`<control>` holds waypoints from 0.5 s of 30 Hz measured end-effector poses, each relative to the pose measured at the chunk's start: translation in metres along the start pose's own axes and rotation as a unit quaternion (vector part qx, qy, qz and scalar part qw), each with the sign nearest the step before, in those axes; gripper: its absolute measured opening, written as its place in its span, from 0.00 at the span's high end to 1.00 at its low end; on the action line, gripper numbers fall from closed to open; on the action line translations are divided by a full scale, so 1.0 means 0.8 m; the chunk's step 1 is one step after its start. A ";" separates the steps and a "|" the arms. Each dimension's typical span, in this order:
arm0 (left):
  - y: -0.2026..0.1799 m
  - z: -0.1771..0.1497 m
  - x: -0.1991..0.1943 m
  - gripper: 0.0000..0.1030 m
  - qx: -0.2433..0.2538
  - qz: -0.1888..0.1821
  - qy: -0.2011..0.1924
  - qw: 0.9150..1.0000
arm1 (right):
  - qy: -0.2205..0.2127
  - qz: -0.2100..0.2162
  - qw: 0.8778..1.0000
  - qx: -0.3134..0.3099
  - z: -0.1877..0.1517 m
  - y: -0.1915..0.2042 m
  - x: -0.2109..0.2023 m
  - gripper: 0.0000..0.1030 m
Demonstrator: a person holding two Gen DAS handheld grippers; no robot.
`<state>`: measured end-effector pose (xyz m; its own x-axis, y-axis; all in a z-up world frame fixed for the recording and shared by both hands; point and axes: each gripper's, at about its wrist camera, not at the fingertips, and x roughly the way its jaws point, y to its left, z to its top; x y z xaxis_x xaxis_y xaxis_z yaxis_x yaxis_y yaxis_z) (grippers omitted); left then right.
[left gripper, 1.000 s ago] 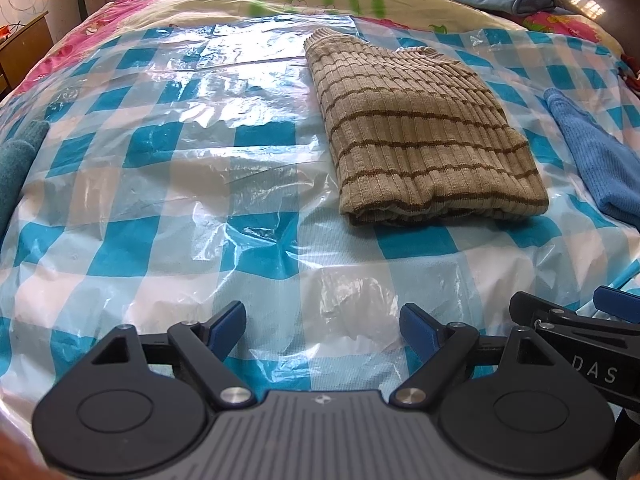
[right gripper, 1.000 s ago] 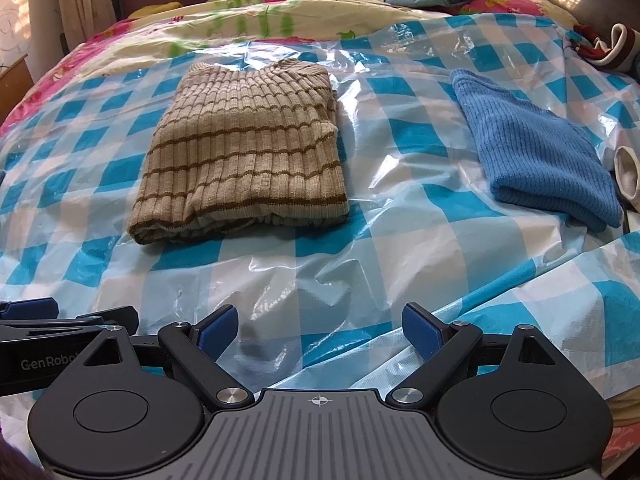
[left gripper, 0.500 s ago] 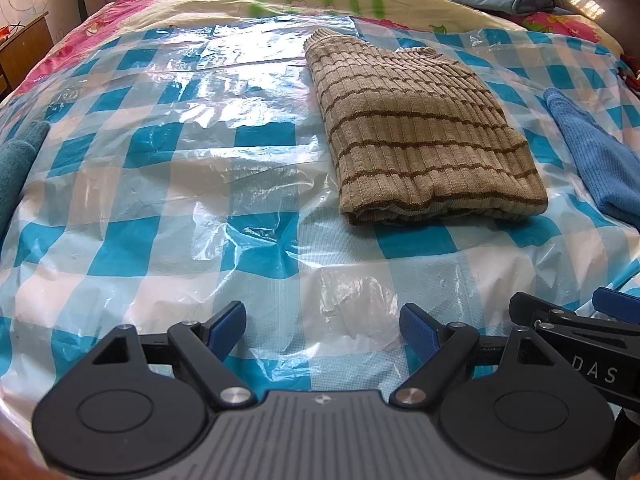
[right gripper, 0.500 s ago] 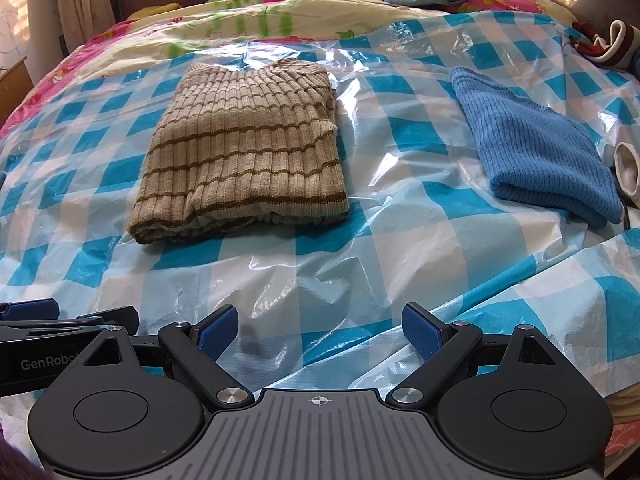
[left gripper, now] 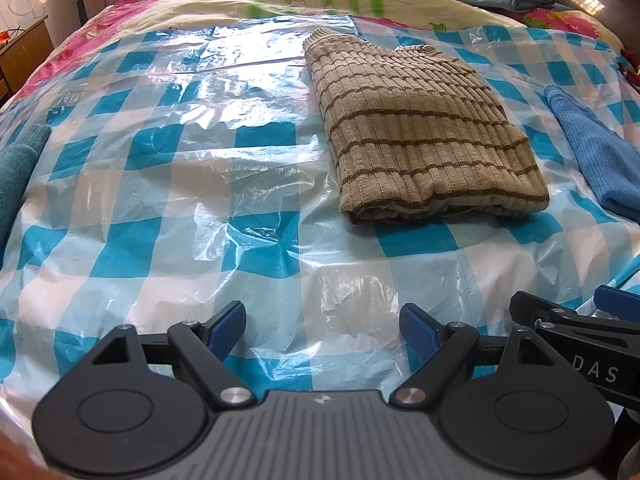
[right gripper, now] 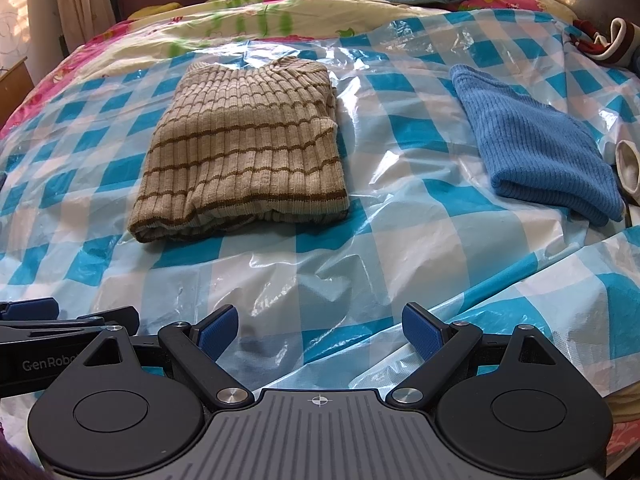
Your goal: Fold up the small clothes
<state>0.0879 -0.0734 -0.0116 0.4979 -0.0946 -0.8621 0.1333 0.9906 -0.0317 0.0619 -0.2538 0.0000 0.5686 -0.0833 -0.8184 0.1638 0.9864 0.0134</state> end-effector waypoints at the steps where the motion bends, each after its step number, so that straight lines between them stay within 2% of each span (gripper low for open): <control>1: 0.000 0.000 0.000 0.15 0.000 0.000 0.000 1.000 | 0.000 0.000 1.000 0.000 0.000 0.000 0.000 0.12; 15: 0.000 -0.001 0.005 0.15 -0.001 0.002 0.007 1.000 | 0.004 0.003 1.000 0.003 -0.002 0.000 0.004 0.12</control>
<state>0.0891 -0.0739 -0.0151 0.4865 -0.0888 -0.8691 0.1286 0.9913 -0.0292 0.0626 -0.2536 -0.0031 0.5633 -0.0755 -0.8228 0.1654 0.9860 0.0228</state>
